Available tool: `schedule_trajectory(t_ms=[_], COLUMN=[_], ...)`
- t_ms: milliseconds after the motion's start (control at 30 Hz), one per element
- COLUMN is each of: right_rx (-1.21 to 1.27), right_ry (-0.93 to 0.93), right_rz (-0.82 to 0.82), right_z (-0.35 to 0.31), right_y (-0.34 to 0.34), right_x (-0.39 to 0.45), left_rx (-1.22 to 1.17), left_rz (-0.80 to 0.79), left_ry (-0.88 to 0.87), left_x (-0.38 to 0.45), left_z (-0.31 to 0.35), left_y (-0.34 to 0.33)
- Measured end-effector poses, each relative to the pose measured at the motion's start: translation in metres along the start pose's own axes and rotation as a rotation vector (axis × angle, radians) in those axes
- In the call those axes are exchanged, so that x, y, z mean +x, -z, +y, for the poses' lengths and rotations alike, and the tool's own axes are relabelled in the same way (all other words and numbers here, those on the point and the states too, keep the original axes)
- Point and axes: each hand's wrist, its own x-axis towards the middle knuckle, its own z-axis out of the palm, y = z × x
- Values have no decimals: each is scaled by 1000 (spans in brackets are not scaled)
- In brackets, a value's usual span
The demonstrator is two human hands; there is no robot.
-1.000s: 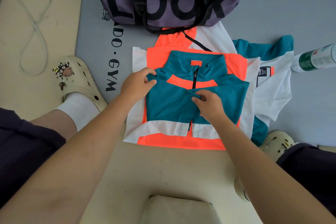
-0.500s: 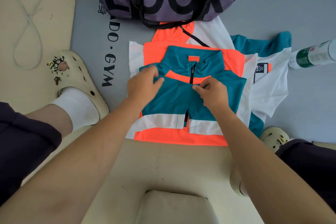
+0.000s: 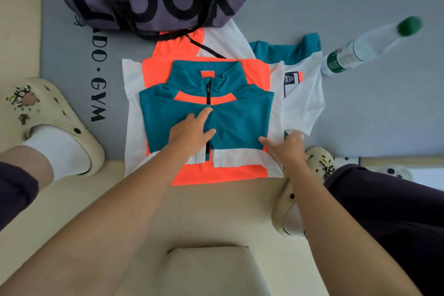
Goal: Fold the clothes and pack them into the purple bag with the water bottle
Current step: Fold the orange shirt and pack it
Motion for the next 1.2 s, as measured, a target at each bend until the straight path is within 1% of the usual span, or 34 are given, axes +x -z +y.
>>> schedule_trajectory(t_ms=[33,100,200,267,367,433,500,600,733,900,1000,1100,1167,1200], right_rx=[-13,0,97,93,53,54,91,200,447,686,714,653,575,536], right_ry=[-8,43,139,183,235,237,223,201,173,191,199,200,203,203], right_rz=[-56,-187,-308,-350,-415,-459,-496,-542,-640,-852,-885,-880,-833,-765], right_z=[5,14,29,33,37,42,49,59,68,61,51,44,39,37], right_y=[1,2,9,13,17,17,16,21,31,27,19,14,18,22], right_x=[0,-1,0,1,3,3,4,5,4,2,2,4,6,9], left_rx=[7,11,-70,-226,-522,-649,-720,-739,-784,-671,-675,-678,-764,-808], left_rz=[-8,8,44,-32,-172,-211,-222,-161,-47,-96,-97,-72,-75,-82], left_ry=[30,56,17,34,88,118,154,160,164,190,258,279,307,320], left_x=[-1,-5,-17,-25,-30,-29,-27,-24,-22,-14,-4,3,4,4], left_z=[5,19,47,69,100,112,117,119,134,150,148,142,138,136], left_y=[0,0,-8,-17,-31,-39,-46,-55,-55,-52,-53,-52,-51,-51])
